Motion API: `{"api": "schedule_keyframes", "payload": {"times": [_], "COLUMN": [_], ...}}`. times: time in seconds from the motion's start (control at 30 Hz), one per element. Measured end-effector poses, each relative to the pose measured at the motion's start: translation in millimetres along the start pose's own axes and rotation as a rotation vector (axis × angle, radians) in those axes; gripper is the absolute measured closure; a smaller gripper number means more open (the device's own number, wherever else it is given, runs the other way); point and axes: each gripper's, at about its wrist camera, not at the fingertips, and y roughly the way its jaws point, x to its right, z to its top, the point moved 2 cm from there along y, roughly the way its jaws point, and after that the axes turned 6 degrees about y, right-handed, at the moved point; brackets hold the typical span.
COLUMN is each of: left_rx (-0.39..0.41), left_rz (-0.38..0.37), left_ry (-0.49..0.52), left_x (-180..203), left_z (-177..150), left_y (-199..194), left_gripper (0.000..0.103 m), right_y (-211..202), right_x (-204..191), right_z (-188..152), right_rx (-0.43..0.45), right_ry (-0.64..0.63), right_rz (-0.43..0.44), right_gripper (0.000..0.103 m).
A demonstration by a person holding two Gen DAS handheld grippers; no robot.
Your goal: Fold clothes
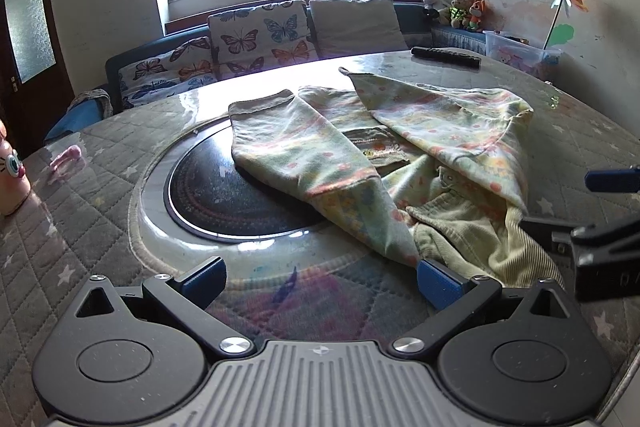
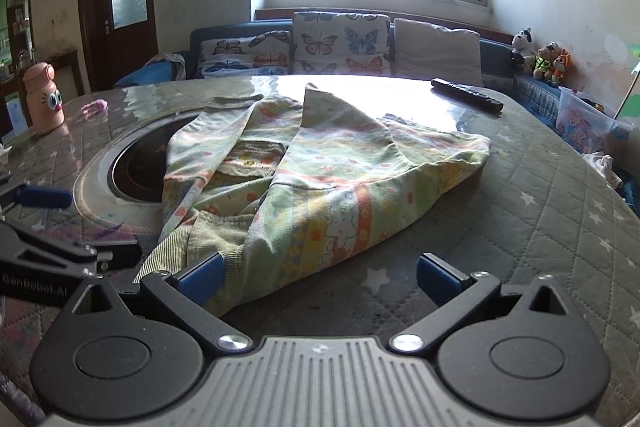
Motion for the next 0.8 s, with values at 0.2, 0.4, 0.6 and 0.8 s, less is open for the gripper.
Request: {"api": "schedule_keyframes", "payload": {"times": [0.2, 0.4, 0.6, 0.8], "left_rx": [0.016, 0.029, 0.022, 0.009], "left_rz": [0.005, 0.023, 0.016, -0.001], "left_ry": [0.014, 0.031, 0.03, 0.047], "left_x": [-3.5, -7.8, -15.8, -18.8], "left_z": [17.8, 40.3, 62.6, 84.8], "left_y": [7.1, 23.4, 46.8, 75.8], "left_gripper": [0.0, 0.0, 0.001, 0.009], "right_y": [2.4, 9.7, 35.2, 67.4], "right_x": [0.2, 3.7, 13.3, 18.6], "right_z": [7.5, 28.9, 60.4, 92.7], "right_rx": [-0.004, 0.008, 0.004, 0.006], "right_ry": [-0.027, -0.05, -0.052, -0.052], "right_rz": [0.019, 0.044, 0.066, 0.058], "right_gripper": [0.0, 0.0, 0.0, 0.0]}}
